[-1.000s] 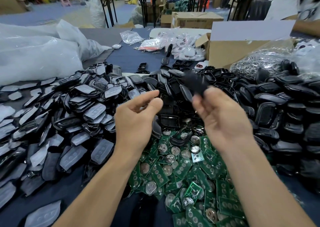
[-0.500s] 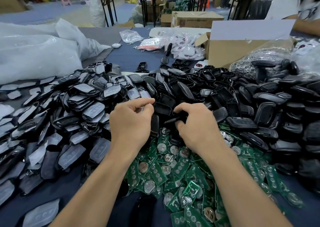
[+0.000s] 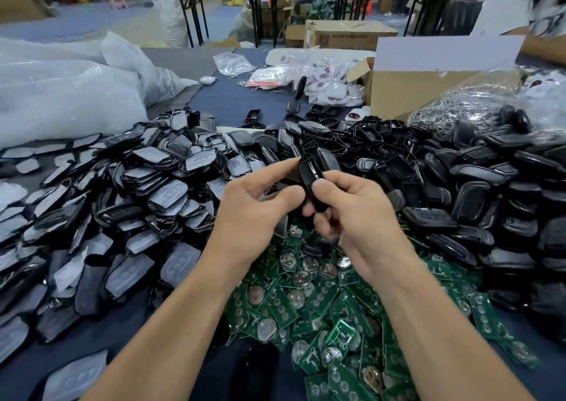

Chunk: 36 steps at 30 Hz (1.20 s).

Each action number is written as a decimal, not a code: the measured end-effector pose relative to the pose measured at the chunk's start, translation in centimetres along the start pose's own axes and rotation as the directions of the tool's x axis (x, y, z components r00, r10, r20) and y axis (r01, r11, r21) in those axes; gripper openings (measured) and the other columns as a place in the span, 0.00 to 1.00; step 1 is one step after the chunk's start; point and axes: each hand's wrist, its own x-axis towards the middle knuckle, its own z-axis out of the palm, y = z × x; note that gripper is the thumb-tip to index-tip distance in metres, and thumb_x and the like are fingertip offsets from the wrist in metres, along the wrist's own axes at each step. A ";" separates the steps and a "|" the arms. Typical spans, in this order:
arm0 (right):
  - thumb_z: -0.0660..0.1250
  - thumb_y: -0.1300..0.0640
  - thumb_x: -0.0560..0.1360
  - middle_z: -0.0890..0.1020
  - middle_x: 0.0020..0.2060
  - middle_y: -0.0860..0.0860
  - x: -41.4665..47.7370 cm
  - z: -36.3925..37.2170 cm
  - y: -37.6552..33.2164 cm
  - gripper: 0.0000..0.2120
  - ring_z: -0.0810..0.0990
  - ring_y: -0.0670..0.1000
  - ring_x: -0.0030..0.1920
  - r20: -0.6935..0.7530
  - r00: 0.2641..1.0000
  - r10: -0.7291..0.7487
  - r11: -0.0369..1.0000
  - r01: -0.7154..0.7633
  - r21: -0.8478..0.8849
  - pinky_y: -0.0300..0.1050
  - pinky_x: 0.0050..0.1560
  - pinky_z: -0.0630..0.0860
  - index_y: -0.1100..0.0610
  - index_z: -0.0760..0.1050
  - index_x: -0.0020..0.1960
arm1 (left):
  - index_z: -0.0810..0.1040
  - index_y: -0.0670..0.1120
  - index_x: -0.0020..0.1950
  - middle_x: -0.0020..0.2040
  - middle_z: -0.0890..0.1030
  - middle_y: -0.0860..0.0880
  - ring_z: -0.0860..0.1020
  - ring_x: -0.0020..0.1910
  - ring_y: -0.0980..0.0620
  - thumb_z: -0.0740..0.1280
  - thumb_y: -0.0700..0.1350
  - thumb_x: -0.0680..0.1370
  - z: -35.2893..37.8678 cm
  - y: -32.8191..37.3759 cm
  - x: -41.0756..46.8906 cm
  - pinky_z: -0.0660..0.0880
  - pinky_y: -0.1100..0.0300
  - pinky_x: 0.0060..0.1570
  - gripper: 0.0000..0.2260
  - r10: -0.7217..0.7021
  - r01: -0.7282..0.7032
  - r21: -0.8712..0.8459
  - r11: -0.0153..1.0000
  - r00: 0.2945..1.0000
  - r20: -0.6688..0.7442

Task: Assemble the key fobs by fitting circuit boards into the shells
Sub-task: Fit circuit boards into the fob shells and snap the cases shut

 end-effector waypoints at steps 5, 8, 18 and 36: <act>0.64 0.51 0.85 0.85 0.35 0.58 -0.4 0.4 0.2 0.18 0.74 0.50 0.22 0.138 0.989 0.058 0.987 -0.036 -0.157 0.40 0.24 0.67 0.54 0.85 0.40 | 0.84 0.45 0.64 0.52 0.85 0.46 0.79 0.41 0.50 0.70 0.45 0.77 -0.5 0.2 0.4 0.78 0.58 0.42 0.15 -0.117 0.167 -0.296 0.941 0.977 0.180; 0.66 0.40 0.80 0.83 0.29 0.54 -0.2 -0.1 0.4 0.22 0.75 0.48 0.25 -0.051 0.984 -0.169 0.803 0.107 -0.586 0.45 0.31 0.73 0.55 0.83 0.37 | 0.82 0.43 0.64 0.54 0.86 0.48 0.83 0.51 0.51 0.72 0.44 0.76 -1.2 0.3 0.6 0.81 0.55 0.56 0.16 -0.170 0.226 -0.443 0.867 0.972 0.162; 0.83 0.44 0.65 0.75 0.39 0.43 -0.9 0.6 0.0 0.13 0.75 0.44 0.36 0.081 0.996 0.040 0.347 0.062 -0.936 0.41 0.33 0.67 0.45 0.79 0.40 | 0.82 0.45 0.65 0.60 0.86 0.48 0.86 0.51 0.55 0.71 0.47 0.75 -3.0 0.0 1.3 0.82 0.62 0.43 0.19 -0.318 0.328 -0.507 0.797 0.942 0.110; 0.67 0.67 0.79 0.80 0.31 0.52 0.2 -0.7 -0.7 0.11 0.75 0.47 0.28 -0.160 0.983 0.092 0.993 -0.079 0.086 0.38 0.29 0.66 0.55 0.78 0.41 | 0.86 0.49 0.63 0.62 0.79 0.39 0.78 0.59 0.43 0.74 0.42 0.72 -2.6 -0.6 1.3 0.80 0.45 0.61 0.19 -0.300 0.350 -0.436 0.829 0.937 0.181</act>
